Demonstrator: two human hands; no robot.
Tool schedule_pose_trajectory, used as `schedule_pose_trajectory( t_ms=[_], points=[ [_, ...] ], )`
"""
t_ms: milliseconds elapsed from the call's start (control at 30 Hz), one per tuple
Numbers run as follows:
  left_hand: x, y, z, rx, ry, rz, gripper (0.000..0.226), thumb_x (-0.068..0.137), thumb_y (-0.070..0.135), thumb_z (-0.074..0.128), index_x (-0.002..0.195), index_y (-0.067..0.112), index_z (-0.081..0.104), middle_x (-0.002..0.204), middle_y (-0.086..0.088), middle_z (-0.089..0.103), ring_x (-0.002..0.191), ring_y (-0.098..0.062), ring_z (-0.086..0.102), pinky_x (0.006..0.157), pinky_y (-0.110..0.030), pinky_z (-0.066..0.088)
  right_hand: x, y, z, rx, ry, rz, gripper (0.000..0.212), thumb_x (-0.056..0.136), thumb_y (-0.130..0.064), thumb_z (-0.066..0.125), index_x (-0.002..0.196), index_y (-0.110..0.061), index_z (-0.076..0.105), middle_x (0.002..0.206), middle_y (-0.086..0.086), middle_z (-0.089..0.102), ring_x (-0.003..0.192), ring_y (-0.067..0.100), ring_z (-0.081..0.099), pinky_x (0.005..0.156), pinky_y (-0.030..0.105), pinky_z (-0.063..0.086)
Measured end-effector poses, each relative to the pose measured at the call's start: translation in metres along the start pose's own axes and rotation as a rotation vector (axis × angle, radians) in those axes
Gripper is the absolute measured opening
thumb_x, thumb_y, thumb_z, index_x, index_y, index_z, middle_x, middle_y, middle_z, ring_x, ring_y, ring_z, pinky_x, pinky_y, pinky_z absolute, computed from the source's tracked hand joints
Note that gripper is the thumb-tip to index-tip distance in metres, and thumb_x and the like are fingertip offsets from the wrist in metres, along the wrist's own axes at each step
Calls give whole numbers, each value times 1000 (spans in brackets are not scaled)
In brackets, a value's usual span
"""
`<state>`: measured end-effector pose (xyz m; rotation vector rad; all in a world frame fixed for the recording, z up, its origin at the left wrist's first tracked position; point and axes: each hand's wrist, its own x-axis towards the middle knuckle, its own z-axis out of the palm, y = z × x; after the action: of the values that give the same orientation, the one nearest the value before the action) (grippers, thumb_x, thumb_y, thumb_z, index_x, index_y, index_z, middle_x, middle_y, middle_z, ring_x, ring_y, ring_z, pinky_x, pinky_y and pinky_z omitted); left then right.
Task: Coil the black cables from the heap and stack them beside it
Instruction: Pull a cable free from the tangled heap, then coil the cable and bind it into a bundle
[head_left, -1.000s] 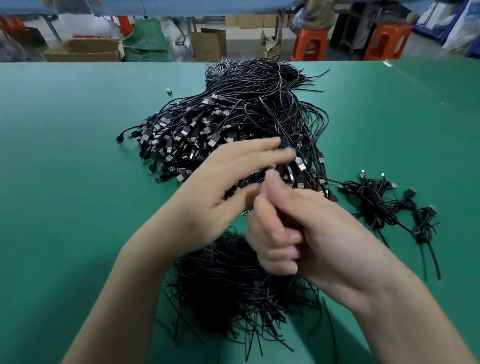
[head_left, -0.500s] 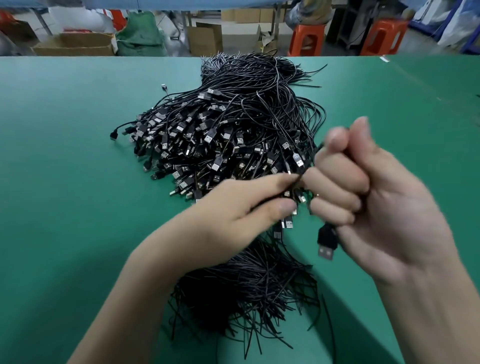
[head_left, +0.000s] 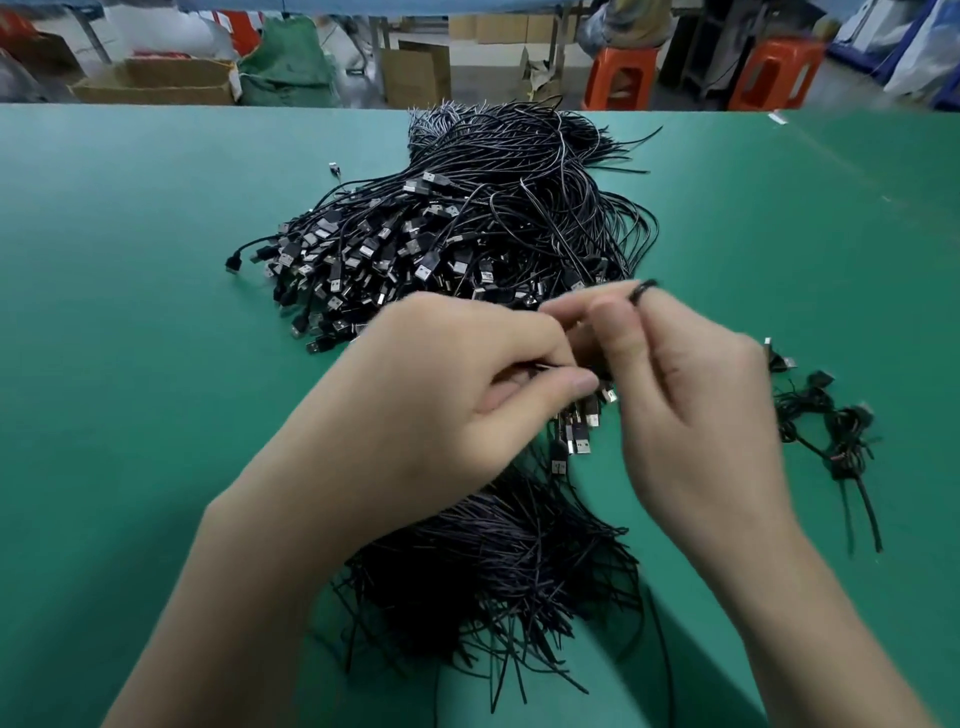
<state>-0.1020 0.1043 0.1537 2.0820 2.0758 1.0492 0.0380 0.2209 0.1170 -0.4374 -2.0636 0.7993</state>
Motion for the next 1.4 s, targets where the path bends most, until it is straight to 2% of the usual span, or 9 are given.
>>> schedule_pose_trajectory(
  t_ms=[100, 233, 433, 567, 667, 933, 1100, 1233, 1400],
  points=[
    [-3, -6, -11, 19, 191, 27, 29, 94, 42, 68, 72, 24, 61, 55, 9, 39, 54, -12, 43, 57, -12, 29, -1, 0, 7, 176, -231, 223, 55, 109, -48, 30, 72, -37, 70, 52, -11, 46, 47, 4, 42, 50, 16, 33],
    [-2, -20, -4, -178, 277, -43, 27, 100, 36, 62, 81, 17, 62, 61, 2, 45, 55, -11, 41, 55, -19, 33, 3, -5, 4, 900, -540, 538, 59, 102, -53, 31, 70, -21, 68, 50, -9, 28, 47, 13, 22, 47, 24, 22],
    [1, -25, 32, -242, 46, -19, 19, 110, 20, 48, 106, 22, 66, 87, 8, 62, 84, -16, 60, 74, -32, 48, 10, -11, -12, 1593, -320, 461, 39, 106, -30, 36, 94, -15, 69, 50, -8, 47, 42, 2, 32, 39, 15, 29],
    [0, -19, 48, -210, -202, -117, 26, 108, 30, 48, 121, 32, 70, 96, 17, 68, 90, -8, 66, 80, -33, 54, 18, -7, -22, 1205, 114, 314, 41, 108, -29, 35, 98, -19, 73, 76, -9, 73, 62, -1, 64, 54, 12, 49],
    [0, -10, 42, -243, -163, -75, 23, 107, 32, 52, 114, 31, 75, 94, 14, 74, 86, -3, 67, 77, -25, 51, 17, -3, -21, 682, 306, 84, 40, 113, -27, 24, 111, -19, 63, 90, -2, 79, 82, 18, 76, 65, 22, 55],
    [0, 4, 44, -142, -288, -109, 30, 109, 35, 50, 91, 15, 65, 70, 1, 57, 72, -18, 54, 72, -44, 46, 20, -10, -17, 956, 316, 227, 39, 112, -29, 27, 118, -10, 61, 91, 1, 79, 81, 13, 76, 68, 20, 56],
    [1, 9, 33, -159, -235, -116, 34, 104, 43, 45, 98, 22, 71, 76, 2, 67, 75, -15, 61, 71, -40, 49, 11, -6, -16, 477, 327, 67, 31, 112, -27, 34, 116, -15, 62, 93, 2, 78, 76, 19, 75, 56, 23, 51],
    [-1, 6, 17, -144, -93, -59, 26, 99, 39, 57, 82, 29, 74, 58, 7, 55, 60, -11, 54, 57, -26, 39, 2, 0, -1, 110, 185, 3, 32, 110, -31, 39, 122, -15, 64, 98, -12, 76, 86, 7, 74, 69, 19, 55],
    [-6, -8, -1, -91, 113, 5, 28, 97, 38, 67, 72, 25, 71, 50, 11, 39, 48, -11, 40, 51, -18, 29, -3, 4, 11, 76, -124, 128, 41, 110, -38, 38, 82, -35, 68, 54, -12, 56, 52, 5, 54, 54, 12, 36]
  ],
)
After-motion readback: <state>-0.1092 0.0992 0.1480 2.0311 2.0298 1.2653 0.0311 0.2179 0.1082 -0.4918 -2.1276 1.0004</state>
